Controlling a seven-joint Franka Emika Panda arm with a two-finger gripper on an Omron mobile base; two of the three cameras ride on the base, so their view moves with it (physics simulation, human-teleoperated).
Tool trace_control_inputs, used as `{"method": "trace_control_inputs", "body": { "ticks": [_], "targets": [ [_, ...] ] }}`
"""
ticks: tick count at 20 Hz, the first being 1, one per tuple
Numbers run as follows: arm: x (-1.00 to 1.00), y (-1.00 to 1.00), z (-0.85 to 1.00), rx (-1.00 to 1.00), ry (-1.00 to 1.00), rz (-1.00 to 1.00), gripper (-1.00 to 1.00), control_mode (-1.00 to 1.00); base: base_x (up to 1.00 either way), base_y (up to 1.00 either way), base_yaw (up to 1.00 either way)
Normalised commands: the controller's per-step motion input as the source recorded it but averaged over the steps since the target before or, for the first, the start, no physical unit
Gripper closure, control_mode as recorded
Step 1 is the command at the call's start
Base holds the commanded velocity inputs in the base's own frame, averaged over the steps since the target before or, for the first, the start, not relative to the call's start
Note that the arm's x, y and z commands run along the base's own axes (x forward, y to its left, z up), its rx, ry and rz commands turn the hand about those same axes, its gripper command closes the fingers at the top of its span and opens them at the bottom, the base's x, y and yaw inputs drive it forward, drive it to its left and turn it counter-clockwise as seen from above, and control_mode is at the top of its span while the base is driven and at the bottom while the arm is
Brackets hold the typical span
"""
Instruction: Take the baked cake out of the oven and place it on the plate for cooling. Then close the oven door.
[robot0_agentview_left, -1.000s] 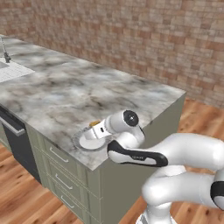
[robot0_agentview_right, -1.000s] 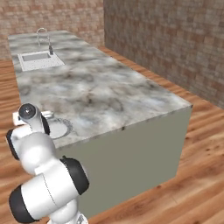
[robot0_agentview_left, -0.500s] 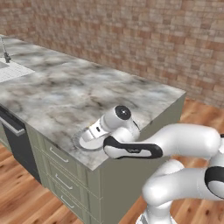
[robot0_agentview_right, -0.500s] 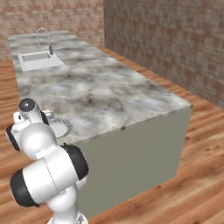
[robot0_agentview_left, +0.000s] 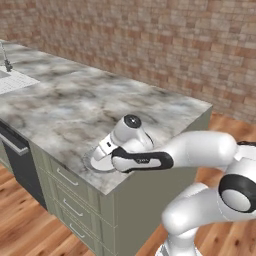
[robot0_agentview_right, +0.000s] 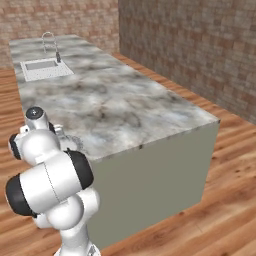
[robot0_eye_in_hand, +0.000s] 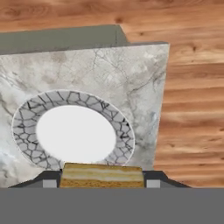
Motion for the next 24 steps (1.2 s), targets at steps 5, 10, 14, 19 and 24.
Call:
{"method": "trace_control_inputs", "body": {
  "ticks": [5, 10, 14, 19, 24],
  "targets": [
    [0.25, -0.04, -0.31, -0.02, 0.1, 0.0, 1.0, -1.0, 0.0, 0.0, 0.0],
    [0.3, -0.06, -0.28, 0.0, 0.1, 0.0, 1.0, -1.0, 0.0, 0.0, 0.0],
    [0.13, -0.07, -0.16, 0.0, 0.1, 0.0, 1.0, -1.0, 0.0, 0.0, 0.0],
    [0.0, -0.01, -0.11, -0.01, 0.09, 0.0, 1.0, -1.0, 0.0, 0.0, 0.0],
    [0.02, 0.0, -0.16, -0.03, 0.08, 0.0, 1.0, -1.0, 0.0, 0.0, 0.0]
  ]
}}
